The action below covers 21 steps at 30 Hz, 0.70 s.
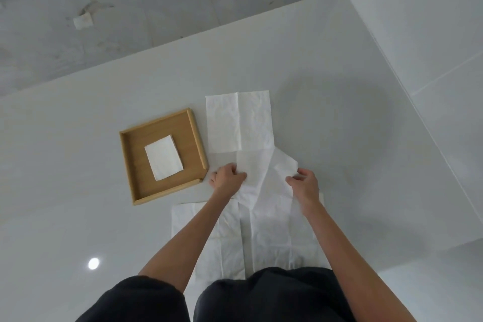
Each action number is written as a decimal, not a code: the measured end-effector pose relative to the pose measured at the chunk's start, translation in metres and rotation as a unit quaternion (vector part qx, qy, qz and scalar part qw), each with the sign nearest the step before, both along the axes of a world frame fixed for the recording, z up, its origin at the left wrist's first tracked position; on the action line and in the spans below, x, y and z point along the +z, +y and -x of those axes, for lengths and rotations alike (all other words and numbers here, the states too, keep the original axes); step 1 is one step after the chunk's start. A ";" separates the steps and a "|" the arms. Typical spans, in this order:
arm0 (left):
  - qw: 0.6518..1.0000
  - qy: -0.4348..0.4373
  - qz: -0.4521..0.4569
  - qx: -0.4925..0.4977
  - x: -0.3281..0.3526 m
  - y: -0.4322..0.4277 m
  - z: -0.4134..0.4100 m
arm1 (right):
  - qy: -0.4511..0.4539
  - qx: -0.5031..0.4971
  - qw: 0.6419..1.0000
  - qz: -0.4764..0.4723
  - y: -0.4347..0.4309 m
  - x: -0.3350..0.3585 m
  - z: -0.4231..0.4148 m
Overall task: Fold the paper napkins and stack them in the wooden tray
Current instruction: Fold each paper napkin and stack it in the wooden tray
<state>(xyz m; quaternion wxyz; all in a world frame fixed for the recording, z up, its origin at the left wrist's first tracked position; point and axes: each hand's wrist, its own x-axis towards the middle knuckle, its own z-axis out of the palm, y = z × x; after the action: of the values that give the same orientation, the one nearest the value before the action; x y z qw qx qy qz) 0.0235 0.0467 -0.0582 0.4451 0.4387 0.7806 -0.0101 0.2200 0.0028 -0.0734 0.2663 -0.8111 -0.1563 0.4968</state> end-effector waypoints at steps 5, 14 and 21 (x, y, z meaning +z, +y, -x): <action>0.988 -0.129 -0.055 0.066 0.025 -0.002 0.007 | 0.021 0.016 0.998 -0.060 -0.007 0.014 -0.002; 0.967 -0.156 -0.188 -0.075 0.101 -0.011 0.019 | 0.134 0.051 0.980 -0.136 -0.038 0.055 -0.013; 0.926 -0.124 -0.238 -0.266 0.191 -0.008 0.038 | 0.148 0.236 0.956 -0.095 -0.046 0.091 -0.008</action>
<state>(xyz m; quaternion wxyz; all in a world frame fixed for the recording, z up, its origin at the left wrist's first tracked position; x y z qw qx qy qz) -0.0146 0.0391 0.1326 0.4014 0.7210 0.5535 0.1124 0.2275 -0.0432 0.0173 0.2375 -0.6391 -0.3490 0.6429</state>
